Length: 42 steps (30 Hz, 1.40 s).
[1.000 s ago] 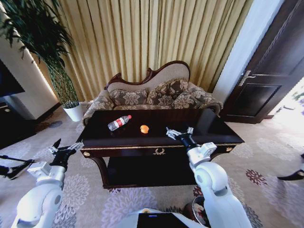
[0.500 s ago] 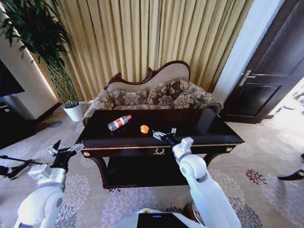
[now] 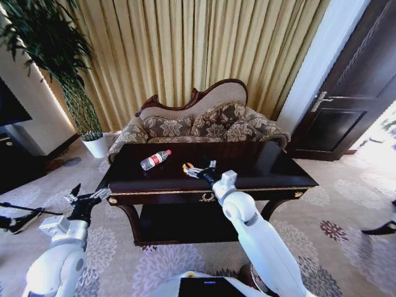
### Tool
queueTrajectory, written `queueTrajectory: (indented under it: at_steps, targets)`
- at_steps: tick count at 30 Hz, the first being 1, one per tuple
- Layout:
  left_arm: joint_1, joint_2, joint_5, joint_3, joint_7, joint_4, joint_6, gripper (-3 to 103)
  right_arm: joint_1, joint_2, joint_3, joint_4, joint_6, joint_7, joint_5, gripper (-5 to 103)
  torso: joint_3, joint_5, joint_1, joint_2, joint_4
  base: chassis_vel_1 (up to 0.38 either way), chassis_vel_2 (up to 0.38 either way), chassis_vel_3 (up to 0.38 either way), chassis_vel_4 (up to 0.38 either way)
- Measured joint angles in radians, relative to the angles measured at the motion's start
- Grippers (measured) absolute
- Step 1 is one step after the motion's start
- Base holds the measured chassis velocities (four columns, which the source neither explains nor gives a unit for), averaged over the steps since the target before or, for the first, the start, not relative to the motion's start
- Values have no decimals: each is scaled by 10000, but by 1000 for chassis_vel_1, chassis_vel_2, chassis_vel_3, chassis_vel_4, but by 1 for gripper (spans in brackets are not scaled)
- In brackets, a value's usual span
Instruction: Move to the front of the table and place the trash on the table into the trash bin.
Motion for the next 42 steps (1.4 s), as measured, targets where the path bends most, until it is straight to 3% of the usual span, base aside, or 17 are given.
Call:
queueTrajectory:
  at_steps: [4, 12, 42]
  targets:
    - [36, -32, 12, -48, 26, 12, -37, 100, 479, 318, -574, -705, -13, 159, -90, 100, 0, -1, 0, 0, 0, 0, 0, 0, 0]
    - [62, -25, 10, -147, 61, 91, -132, 100, 937, 884, -608, -1970, 212, 270, -605, 100, 0, 0, 1, 0, 0, 0, 0, 0, 0]
    - [91, -48, 180, -68, 271, 173, -356, 100, 992, 1010, -509, -3295, 336, 473, -1417, 100, -1, 1, 0, 1, 0, 0, 0, 0, 0]
